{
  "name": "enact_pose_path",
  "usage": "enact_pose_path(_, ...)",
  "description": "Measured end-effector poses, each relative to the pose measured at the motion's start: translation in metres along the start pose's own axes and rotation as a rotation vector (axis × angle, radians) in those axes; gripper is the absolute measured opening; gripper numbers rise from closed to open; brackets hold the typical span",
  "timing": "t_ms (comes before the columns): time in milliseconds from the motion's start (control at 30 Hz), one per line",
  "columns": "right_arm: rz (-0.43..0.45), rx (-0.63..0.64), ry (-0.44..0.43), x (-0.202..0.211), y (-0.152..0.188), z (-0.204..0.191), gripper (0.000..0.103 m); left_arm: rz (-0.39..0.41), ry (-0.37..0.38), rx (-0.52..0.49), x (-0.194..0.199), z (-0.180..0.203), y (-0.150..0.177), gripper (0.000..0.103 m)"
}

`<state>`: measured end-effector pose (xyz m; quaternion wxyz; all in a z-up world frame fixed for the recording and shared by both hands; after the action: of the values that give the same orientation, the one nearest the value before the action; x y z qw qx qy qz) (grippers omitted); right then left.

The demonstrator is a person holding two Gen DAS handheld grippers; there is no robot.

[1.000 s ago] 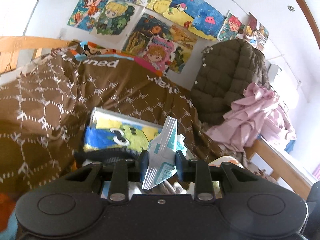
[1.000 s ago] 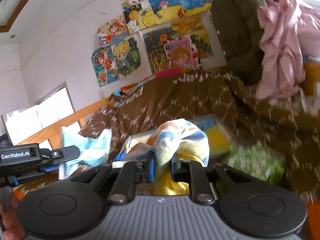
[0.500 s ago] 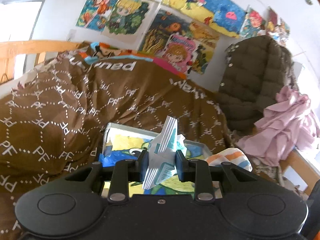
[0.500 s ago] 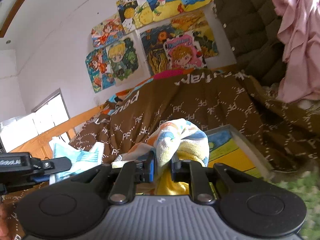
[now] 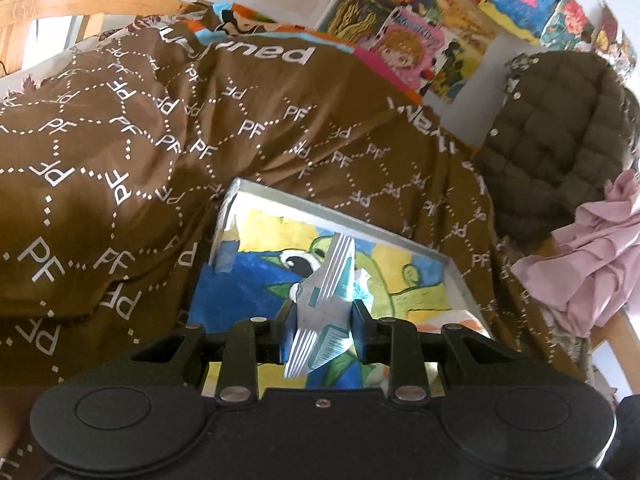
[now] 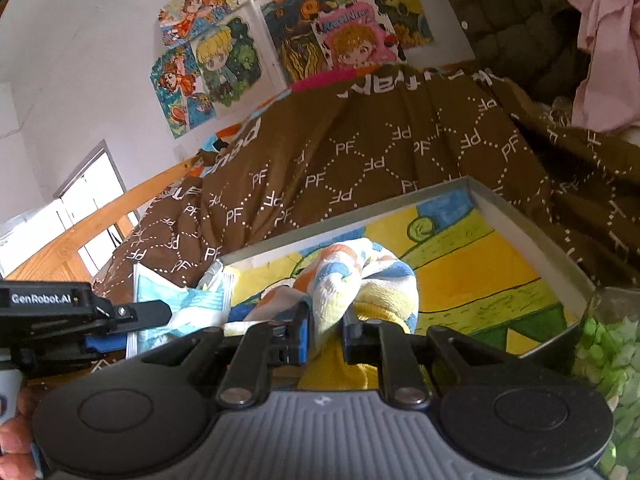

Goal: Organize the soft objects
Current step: 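Carry the packet and striped towel with both grippers over the painted tray, then open the left gripper to drop the packet while the right gripper releases the towel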

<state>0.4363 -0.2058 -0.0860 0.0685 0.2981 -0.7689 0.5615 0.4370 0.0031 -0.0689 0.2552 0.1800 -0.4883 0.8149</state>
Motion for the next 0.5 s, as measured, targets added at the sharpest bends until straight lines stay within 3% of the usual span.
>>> enact_pose_path(333, -0.083, 0.009, 0.012, -0.017, 0.003, 0.001, 0.019, -0.108, -0.058, -0.001, -0.023, -0.005, 0.014, 0.031)
enact_pose_path(500, -0.101, 0.005, 0.027, -0.018, 0.005, 0.004, 0.029, -0.114, -0.056, -0.021, -0.023, -0.001, 0.016, 0.033)
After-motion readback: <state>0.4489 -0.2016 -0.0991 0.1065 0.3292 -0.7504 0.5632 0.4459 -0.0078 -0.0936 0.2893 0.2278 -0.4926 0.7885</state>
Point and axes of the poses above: each gripper's, at about its wrist camera, not at the fingertips, and x roughly against the way its jaws point, z to its right, y to its underside, the point moved 8 cm from there along -x, roughly the way its jaws point, and after that the axes turned 2 degrees about -z, right-handed, at the moved point
